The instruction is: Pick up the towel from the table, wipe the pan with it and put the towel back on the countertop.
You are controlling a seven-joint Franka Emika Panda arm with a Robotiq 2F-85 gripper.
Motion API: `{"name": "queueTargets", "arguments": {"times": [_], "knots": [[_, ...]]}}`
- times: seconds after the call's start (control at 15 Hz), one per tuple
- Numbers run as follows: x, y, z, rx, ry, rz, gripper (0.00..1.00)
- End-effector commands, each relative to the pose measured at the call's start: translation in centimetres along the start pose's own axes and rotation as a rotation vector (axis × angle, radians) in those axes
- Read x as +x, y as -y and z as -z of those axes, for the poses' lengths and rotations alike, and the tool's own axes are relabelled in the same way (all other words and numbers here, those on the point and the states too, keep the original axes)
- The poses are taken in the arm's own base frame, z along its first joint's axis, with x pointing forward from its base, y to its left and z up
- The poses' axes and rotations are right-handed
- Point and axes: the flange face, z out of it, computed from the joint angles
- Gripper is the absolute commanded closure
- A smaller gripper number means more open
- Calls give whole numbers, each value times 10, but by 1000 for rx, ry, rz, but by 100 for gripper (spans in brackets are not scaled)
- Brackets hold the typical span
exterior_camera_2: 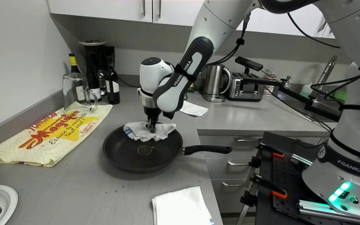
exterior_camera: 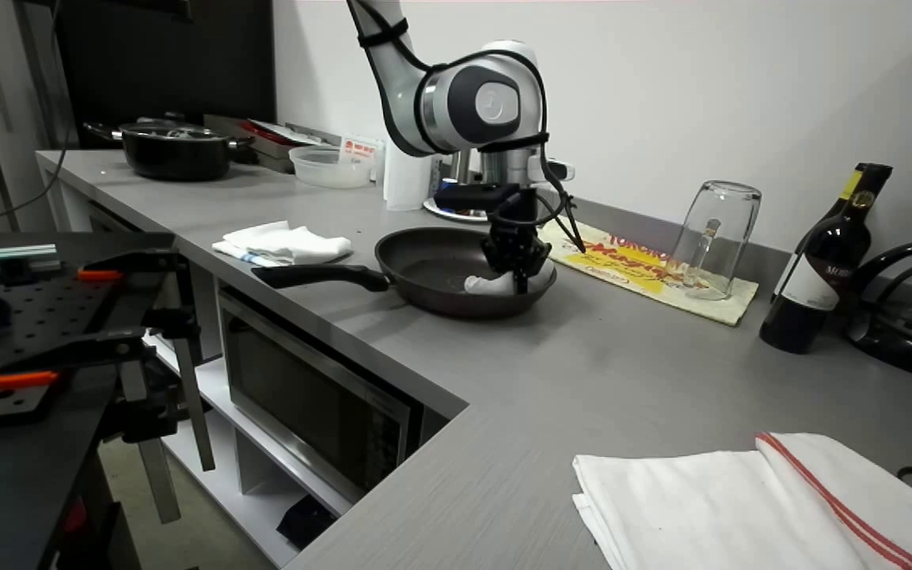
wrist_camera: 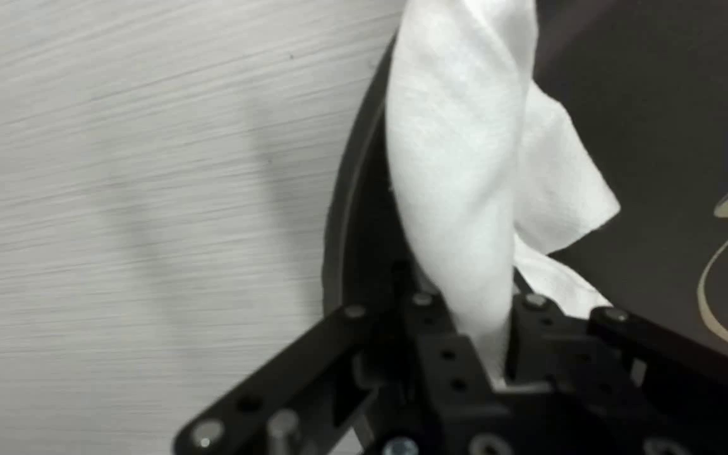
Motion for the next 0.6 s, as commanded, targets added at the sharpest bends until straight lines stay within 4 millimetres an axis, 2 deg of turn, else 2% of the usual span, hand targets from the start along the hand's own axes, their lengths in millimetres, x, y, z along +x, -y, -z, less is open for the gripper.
{"name": "queueTargets", "arguments": {"times": [0.0, 0.27, 0.53], "knots": [[8, 1, -5, -78, -42, 3, 95], [14, 10, 5, -142, -87, 21, 95], [19, 20, 25, -220, -140, 54, 95]]}}
